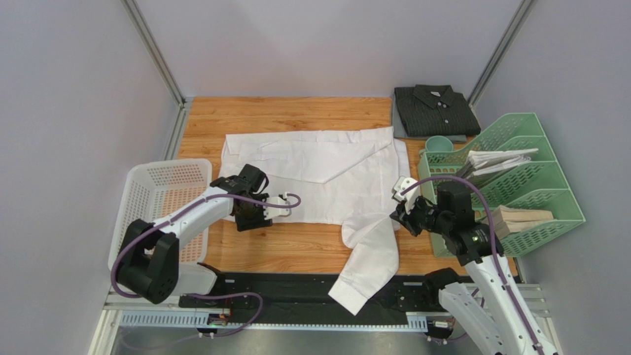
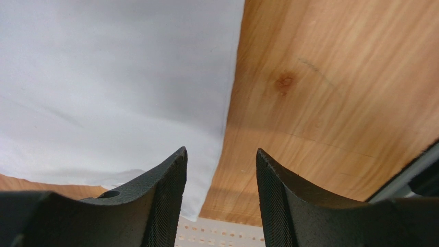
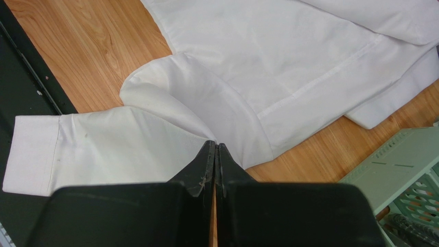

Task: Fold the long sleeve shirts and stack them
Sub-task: Fold the shirt

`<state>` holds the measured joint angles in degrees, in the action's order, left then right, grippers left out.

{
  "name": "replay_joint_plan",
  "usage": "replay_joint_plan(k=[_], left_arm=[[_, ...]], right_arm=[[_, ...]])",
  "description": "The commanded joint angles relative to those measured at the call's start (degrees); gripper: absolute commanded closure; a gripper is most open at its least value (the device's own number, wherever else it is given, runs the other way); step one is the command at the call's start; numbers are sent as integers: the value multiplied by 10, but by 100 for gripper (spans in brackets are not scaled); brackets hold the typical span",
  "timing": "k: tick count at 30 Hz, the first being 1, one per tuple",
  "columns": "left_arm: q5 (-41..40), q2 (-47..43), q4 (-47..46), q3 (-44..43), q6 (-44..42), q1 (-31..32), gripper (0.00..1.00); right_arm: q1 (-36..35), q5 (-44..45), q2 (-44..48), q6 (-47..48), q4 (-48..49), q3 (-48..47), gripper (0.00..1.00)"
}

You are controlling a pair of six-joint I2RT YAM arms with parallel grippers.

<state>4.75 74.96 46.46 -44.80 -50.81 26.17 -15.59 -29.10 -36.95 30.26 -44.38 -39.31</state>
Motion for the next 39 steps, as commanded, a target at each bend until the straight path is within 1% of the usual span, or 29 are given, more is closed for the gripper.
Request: replay_joint_plan(k=[1,6,8,10,12,15,17,18,19,22,26,29,30,32,34,39], left_arm=[[-61,28,-75,16,-90,-13,42],[-95,69,-99,45,-125,-17,42],[-111,78,-109,58,-128,-18,47],[-126,81,-122,69,-131,-21,49],[-145,77,-142,87,-134,-24,50],[-159,71,-147,98,-131,-33,52],[-155,63,-140,100,-129,-42,58],[-149,57,-134,99,-127,-44,63],[-143,42,-127,98,-125,-45,79],[-105,9,-81,88,-119,-45,100],[-68,-35,-12,72,-118,-45,100],[-51,-64,17,39,-116,-53,100],[-40,-66,22,27,-116,-66,100],[-28,-50,38,-14,-119,-82,100],[-22,-21,46,-55,-119,-104,100],[-10,38,51,-134,-108,-124,100]], right_arm=[[-1,-4,20,46,-28,-9,100],[0,-6,36,66,-57,-23,100],[-1,-9,42,70,-73,-32,100],[-1,-12,50,75,-97,-48,100],[0,-18,63,80,-112,-59,100],[-1,-21,82,93,-141,-73,100],[0,-22,93,98,-159,-78,100],[0,-24,100,99,-165,-80,100],[0,-29,112,103,-173,-82,100],[-1,-43,139,109,-185,-95,100],[0,-46,158,114,-199,-117,100],[0,-19,141,94,-185,-139,100],[-1,-9,133,79,-175,-143,100],[0,22,117,62,-128,-149,100],[-1,23,79,64,-90,-166,100],[0,19,-21,66,-9,-212,100]])
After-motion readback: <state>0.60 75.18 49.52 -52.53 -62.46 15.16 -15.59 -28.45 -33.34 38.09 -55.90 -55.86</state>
